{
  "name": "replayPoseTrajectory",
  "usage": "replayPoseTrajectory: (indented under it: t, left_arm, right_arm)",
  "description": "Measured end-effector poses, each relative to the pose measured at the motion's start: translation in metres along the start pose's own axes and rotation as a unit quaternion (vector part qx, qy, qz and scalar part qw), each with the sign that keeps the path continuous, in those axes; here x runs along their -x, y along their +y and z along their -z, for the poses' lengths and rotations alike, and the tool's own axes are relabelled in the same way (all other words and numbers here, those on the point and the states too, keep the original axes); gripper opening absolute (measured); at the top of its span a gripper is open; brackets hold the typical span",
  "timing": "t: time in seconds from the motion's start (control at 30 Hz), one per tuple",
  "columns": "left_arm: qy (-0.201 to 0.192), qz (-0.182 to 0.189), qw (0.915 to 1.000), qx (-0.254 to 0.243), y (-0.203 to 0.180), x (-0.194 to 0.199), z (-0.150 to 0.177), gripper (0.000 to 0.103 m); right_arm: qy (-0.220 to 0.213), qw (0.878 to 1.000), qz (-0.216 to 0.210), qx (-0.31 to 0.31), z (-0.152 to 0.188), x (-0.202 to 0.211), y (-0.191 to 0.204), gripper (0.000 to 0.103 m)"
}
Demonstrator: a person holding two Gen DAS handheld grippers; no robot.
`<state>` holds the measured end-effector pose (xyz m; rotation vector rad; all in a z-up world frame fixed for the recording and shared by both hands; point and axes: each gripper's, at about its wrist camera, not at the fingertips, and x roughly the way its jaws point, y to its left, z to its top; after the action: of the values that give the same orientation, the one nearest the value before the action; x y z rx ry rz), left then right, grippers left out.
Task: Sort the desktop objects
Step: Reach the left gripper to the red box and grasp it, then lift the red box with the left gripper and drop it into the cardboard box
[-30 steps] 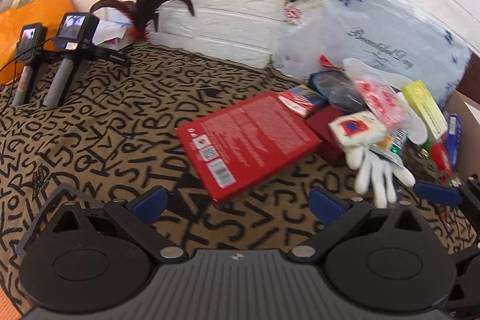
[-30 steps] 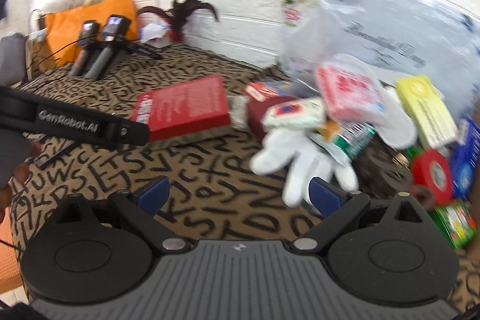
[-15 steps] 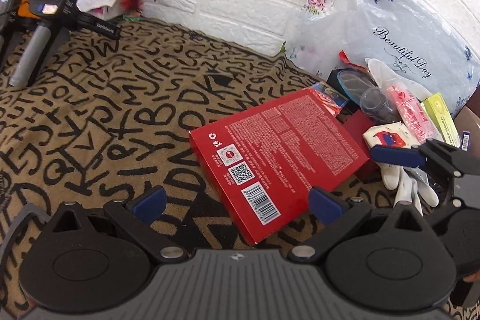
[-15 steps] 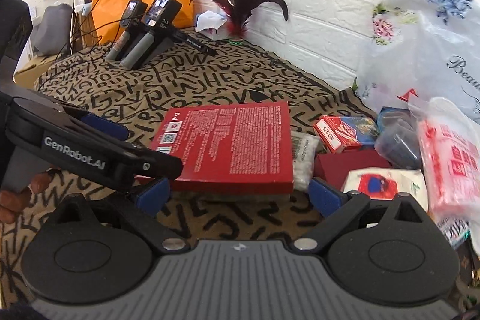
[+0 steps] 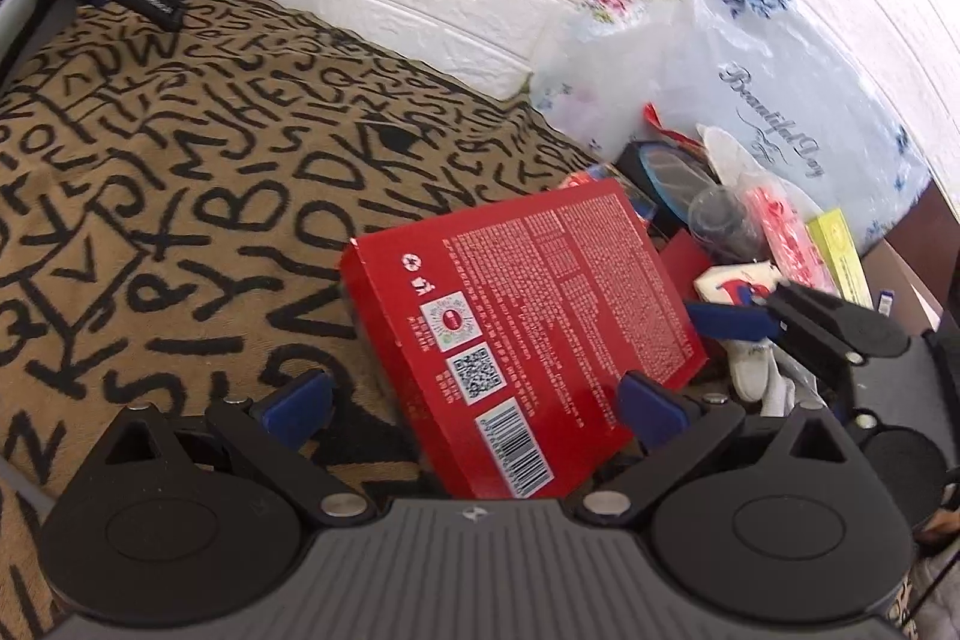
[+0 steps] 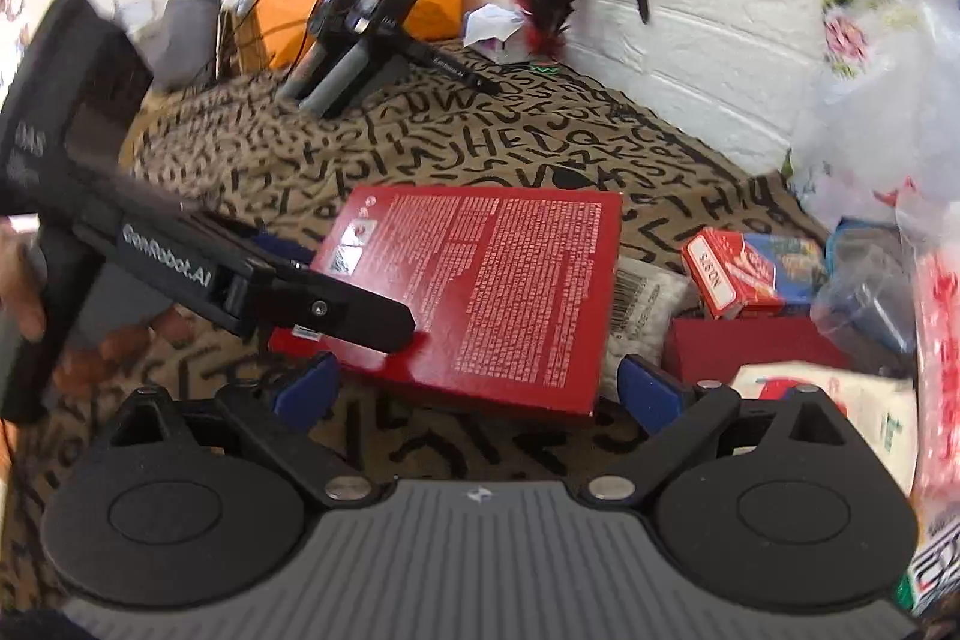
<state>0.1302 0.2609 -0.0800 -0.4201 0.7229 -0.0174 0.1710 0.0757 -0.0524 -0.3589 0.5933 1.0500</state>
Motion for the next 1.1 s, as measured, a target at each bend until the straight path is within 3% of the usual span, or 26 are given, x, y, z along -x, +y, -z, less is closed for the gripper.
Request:
replayPoseTrajectory:
  t: [0.17, 0.37, 0.6, 0.7, 0.87, 1.1]
  left_arm:
    - [0.014, 0.011, 0.9998, 0.009, -0.003, -0.003, -0.006, 0.099]
    - [0.019, 0.007, 0.9998, 0.006, -0.017, 0.007, 0.001, 0.090]
    - [0.018, -0.025, 0.9985, -0.045, -0.054, 0.028, 0.020, 0.080]
    - [0.021, -0.019, 0.9981, -0.054, -0.070, 0.036, 0.028, 0.076]
    - [0.021, -0.018, 0.9969, -0.074, -0.106, 0.045, 0.045, 0.073]
    - [-0.001, 0.017, 0.9948, -0.100, -0.166, 0.060, 0.053, 0.070]
  right_arm:
    - [-0.015, 0.999, 0.025, 0.039, -0.003, -0.006, 0.015, 0.094]
    - [-0.001, 0.997, 0.049, 0.055, 0.010, 0.008, 0.026, 0.091]
    - [-0.004, 0.995, 0.095, 0.043, 0.031, 0.037, 0.042, 0.077]
    - [-0.019, 0.993, 0.117, 0.027, 0.042, 0.058, 0.048, 0.072]
    - [-0.037, 0.988, 0.151, 0.014, 0.060, 0.096, 0.052, 0.072]
    - [-0.069, 0.976, 0.204, 0.007, 0.085, 0.152, 0.053, 0.072]
